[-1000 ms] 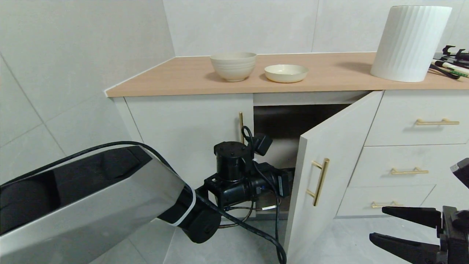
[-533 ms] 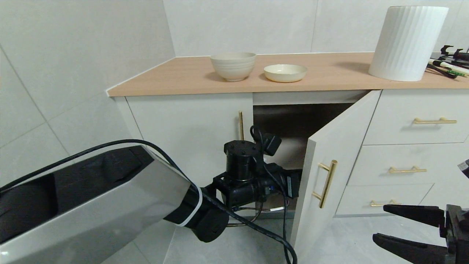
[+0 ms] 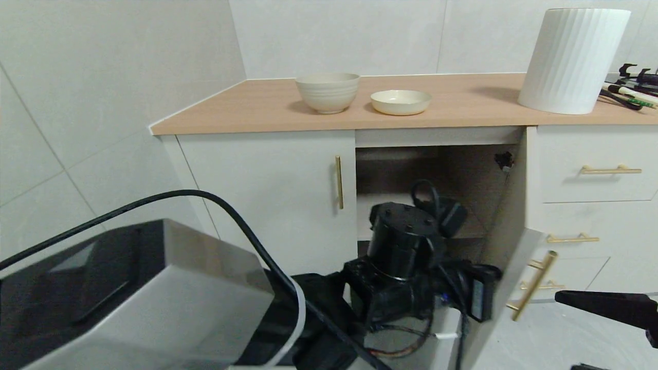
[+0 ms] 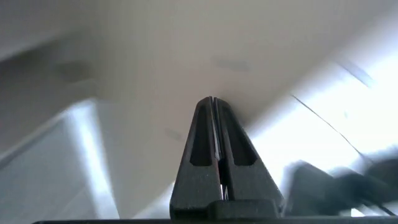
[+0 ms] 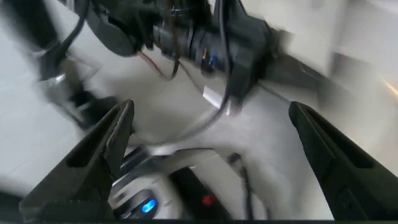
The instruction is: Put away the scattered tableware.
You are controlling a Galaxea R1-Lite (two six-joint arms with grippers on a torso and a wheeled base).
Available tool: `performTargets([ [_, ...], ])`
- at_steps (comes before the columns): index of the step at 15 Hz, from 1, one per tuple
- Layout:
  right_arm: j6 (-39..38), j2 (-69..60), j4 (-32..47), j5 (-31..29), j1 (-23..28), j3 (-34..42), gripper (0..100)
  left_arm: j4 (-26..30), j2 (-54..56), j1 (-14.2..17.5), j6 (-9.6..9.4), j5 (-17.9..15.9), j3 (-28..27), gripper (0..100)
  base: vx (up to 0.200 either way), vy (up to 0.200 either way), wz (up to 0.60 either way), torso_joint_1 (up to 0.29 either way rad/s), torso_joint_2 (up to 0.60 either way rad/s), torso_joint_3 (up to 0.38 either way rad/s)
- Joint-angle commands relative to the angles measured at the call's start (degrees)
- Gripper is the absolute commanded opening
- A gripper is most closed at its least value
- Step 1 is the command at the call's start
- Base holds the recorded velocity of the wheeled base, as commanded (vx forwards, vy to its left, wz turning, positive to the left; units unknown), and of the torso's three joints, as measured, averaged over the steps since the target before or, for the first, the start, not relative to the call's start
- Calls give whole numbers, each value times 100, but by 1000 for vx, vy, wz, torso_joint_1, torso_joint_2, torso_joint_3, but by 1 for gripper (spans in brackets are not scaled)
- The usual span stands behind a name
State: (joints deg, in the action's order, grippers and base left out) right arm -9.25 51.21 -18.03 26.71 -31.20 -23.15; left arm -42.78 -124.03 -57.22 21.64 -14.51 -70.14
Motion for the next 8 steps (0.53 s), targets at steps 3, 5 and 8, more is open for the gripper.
performTargets([
  [3,-6,-665,827,414,-291,-366,100,-433,590,-184,-213,36,475,0,0,0,0,0,0,0],
  [5,-6,-595,827,379,-273,-392,100,-504,792,185,-213,53,818,0,0,0,0,0,0,0],
  [8,-6,-270,819,-8,-168,-506,100,-530,1531,906,-257,282,1662,0,0,0,0,0,0,0],
])
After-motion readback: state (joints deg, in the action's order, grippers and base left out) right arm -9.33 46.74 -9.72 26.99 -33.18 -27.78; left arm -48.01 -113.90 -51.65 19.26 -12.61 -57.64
